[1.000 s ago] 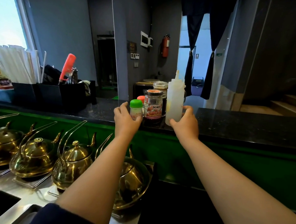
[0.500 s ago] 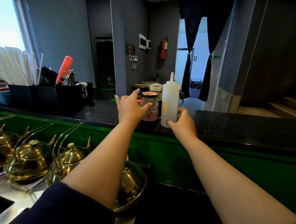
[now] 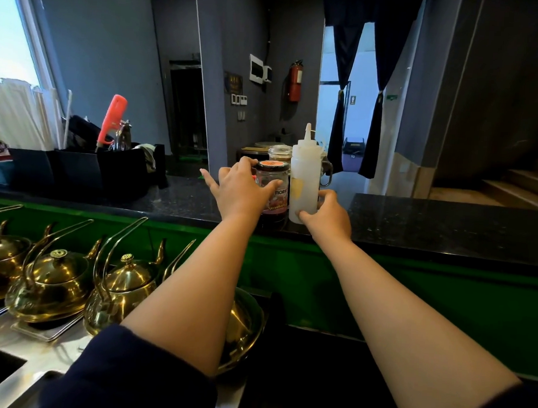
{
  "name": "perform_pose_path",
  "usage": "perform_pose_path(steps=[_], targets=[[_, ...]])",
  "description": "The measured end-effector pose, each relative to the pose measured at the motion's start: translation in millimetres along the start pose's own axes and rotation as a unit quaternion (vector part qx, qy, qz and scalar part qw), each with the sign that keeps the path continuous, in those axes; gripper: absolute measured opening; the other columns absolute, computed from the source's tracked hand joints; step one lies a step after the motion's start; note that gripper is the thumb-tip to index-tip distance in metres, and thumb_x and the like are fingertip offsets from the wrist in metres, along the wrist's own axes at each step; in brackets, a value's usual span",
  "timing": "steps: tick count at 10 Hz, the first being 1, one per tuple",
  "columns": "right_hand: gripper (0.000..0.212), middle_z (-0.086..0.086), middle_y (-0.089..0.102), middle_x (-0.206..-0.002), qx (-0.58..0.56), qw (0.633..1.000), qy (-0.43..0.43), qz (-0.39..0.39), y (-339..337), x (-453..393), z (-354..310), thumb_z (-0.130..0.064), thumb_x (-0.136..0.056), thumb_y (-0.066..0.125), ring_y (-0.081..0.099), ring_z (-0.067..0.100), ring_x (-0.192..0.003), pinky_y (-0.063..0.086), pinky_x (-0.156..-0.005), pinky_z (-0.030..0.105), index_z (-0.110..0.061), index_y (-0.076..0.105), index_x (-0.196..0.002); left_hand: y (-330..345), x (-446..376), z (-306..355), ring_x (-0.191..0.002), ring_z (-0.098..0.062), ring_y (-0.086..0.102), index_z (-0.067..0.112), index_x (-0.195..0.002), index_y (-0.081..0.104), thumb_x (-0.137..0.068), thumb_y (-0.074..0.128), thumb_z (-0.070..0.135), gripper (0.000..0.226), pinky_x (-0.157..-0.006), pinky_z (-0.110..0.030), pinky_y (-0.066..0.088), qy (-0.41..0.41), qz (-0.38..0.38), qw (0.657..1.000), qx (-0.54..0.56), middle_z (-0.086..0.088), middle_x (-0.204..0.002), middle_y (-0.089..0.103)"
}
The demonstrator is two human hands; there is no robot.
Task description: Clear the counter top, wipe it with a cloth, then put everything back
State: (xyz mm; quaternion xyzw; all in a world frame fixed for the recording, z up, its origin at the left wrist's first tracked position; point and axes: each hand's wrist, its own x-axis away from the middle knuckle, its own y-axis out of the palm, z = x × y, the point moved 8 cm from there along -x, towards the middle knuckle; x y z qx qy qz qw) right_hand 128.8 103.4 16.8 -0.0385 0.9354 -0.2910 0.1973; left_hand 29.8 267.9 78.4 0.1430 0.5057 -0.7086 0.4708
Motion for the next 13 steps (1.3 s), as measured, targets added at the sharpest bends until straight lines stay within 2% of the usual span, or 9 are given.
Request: perform_pose_path(steps=[2,3,4,5,6,7,9,10,13], targets=[[0.053,0.004,0.062,-0.122,0.014,1.000,0.009,0.012,0,-2,3,-0.032,-0.084,0.070,0.062,0.026,-0.105,0.049,-0.072,0.034,-0.020,0.042,-0.127,5,4,4,-0.130,-0.023,0.041,0.023,-0.127,0.049,-0.082,0.059,0.061,0.060,-0.116,-0.056,0.000,-0.002,0.002,1.000,-0.002,0.001,-0.128,0.057],[0.056,0.004,0.063,-0.122,0.022,1.000,0.000,0.014,1,-3,4,-0.033,-0.084,0.070,0.062,0.026,-0.105,0.050,-0.072,0.034,-0.019,0.041,-0.129,8,7,-12,-0.134,-0.025,0.034,0.022,-0.139,0.040,-0.086,0.054,0.059,0.066,-0.117,-0.052,0.016,-0.004,0.006,0.998,0.058,-0.004,-0.141,0.042],[0.058,0.004,0.062,-0.121,0.034,0.999,-0.008,0.017,0,-2,4,-0.033,-0.083,0.071,0.062,0.027,-0.103,0.053,-0.074,0.036,-0.019,0.041,-0.131,11,22,-44,-0.132,-0.025,0.035,0.018,-0.147,0.030,-0.091,0.055,0.042,0.066,-0.108,-0.043,0.036,-0.067,0.008,0.988,0.136,-0.008,-0.145,0.033],[0.058,0.005,0.062,-0.122,0.043,0.999,-0.014,0.022,1,-2,4,-0.032,-0.083,0.071,0.062,0.027,-0.104,0.052,-0.073,0.036,-0.018,0.041,-0.131,26,35,-67,-0.124,-0.024,0.047,0.017,-0.148,0.025,-0.090,0.062,0.029,0.070,-0.097,-0.037,0.044,-0.120,-0.042,0.976,0.176,-0.009,-0.143,0.038],[0.057,0.005,0.062,-0.121,0.046,0.998,-0.016,0.027,0,-2,4,-0.032,-0.084,0.070,0.062,0.028,-0.104,0.053,-0.075,0.036,-0.017,0.042,-0.130,29,34,-71,-0.116,-0.021,0.055,0.015,-0.143,0.035,-0.089,0.066,0.023,0.063,-0.093,-0.034,0.046,-0.135,-0.043,0.972,0.188,-0.007,-0.132,0.051],[0.055,0.006,0.063,-0.121,0.044,0.998,-0.017,0.028,1,-2,5,-0.032,-0.084,0.070,0.062,0.028,-0.104,0.054,-0.077,0.038,-0.018,0.042,-0.129,29,31,-68,-0.112,-0.020,0.056,0.015,-0.137,0.042,-0.088,0.066,0.020,0.055,-0.091,-0.034,0.047,-0.136,-0.038,0.973,0.180,-0.005,-0.126,0.054],[0.059,0.007,0.061,-0.124,0.051,0.998,-0.026,0.023,-2,3,4,-0.030,-0.084,0.070,0.060,0.028,-0.110,0.051,-0.078,0.036,-0.015,0.040,-0.133,30,35,-67,-0.115,-0.021,0.054,0.015,-0.142,0.036,-0.087,0.067,0.021,0.063,-0.089,-0.032,0.047,-0.143,-0.058,0.974,0.166,-0.008,-0.131,0.051],[0.063,0.009,0.057,-0.129,0.035,0.999,-0.031,0.005,-7,16,2,-0.029,-0.085,0.070,0.056,0.029,-0.116,0.050,-0.085,0.038,-0.014,0.037,-0.137,19,45,-65,-0.126,-0.025,0.047,0.014,-0.146,0.029,-0.088,0.067,0.023,0.071,-0.096,-0.036,0.046,-0.146,-0.071,0.975,0.152,-0.011,-0.143,0.039],[0.062,0.003,0.036,-0.152,0.079,0.995,-0.063,0.023,-75,98,13,-0.026,-0.091,0.061,0.031,0.026,-0.139,0.033,-0.112,0.044,-0.021,0.034,-0.147,-33,115,-19,-0.130,-0.024,0.043,0.017,-0.147,0.028,-0.088,0.066,0.026,0.071,-0.101,-0.037,0.043,-0.084,-0.125,0.976,0.155,-0.009,-0.144,0.038]])
